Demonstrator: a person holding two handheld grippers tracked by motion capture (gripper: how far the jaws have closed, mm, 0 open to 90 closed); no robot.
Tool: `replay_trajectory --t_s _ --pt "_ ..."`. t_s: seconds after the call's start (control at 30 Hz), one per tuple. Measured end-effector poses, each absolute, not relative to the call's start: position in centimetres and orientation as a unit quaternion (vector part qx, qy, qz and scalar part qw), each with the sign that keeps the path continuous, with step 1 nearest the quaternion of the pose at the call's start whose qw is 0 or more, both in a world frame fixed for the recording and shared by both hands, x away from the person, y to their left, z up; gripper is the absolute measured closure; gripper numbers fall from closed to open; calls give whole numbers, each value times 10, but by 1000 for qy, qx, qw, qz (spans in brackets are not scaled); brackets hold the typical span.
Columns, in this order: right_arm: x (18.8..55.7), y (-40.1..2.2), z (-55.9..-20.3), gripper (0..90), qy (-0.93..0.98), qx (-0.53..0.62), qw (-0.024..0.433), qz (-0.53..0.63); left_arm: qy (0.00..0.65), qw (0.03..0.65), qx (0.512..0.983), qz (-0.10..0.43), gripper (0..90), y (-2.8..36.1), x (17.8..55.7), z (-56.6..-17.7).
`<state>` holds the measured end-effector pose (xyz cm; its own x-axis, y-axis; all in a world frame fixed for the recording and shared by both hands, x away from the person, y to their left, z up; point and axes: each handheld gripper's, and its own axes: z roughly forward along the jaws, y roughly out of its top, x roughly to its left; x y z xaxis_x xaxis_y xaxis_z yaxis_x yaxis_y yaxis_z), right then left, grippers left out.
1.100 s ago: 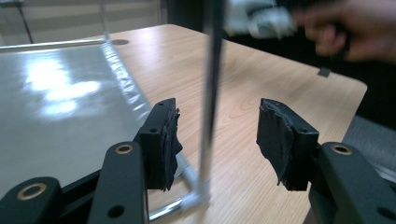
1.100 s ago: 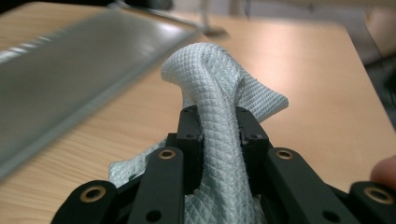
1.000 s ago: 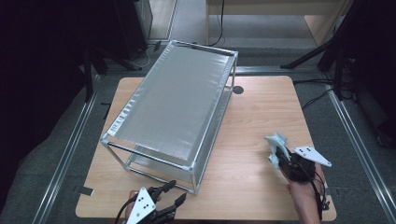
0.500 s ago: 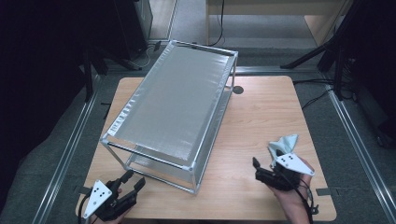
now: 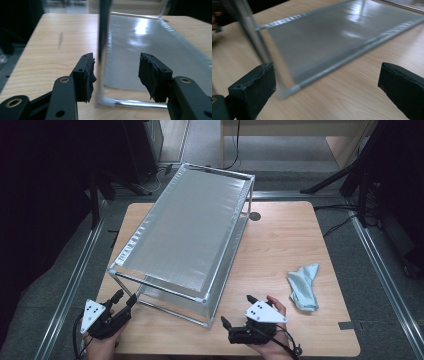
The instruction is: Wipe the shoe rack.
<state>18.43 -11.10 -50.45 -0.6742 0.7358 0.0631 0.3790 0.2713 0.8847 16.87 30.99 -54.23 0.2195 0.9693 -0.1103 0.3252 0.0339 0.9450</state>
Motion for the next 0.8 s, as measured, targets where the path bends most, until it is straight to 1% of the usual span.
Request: replay_trajectory --t_s 0.17,0.2,0.23,0.27,0.33,0.4,0.43,0.5,0.57,0.63,0.7,0.73,0.8 --pt "175 -89 -503 26 777 342 167 501 538 477 609 335 481 309 178 -545" --pt "174 -85 -504 31 777 342 167 502 536 477 610 335 492 308 179 -545" --pt "173 -82 -505 44 777 342 169 501 533 479 612 334 522 308 180 -545" --pt "172 -78 -507 66 777 339 179 499 532 477 614 336 545 308 180 -545" --pt "166 -69 -510 140 780 324 204 495 532 474 614 340 592 309 183 -546" --pt "161 -62 -513 209 781 312 199 502 529 476 616 337 647 309 184 -547" --pt "159 -59 -514 279 784 306 199 502 528 472 617 343 680 309 184 -547" --pt "157 -53 -517 392 788 297 207 498 529 471 616 345 754 310 183 -547" --pt "159 -53 -520 512 789 304 213 489 528 470 617 347 801 311 182 -546" --pt "163 -57 -522 576 787 316 208 487 525 469 621 346 806 311 181 -546" --pt "166 -63 -523 638 786 318 191 494 516 470 628 343 810 307 180 -546" --pt "166 -65 -523 671 787 316 197 492 513 470 632 342 812 305 179 -546" --pt "167 -70 -522 706 787 316 206 488 504 469 641 338 815 300 177 -545"
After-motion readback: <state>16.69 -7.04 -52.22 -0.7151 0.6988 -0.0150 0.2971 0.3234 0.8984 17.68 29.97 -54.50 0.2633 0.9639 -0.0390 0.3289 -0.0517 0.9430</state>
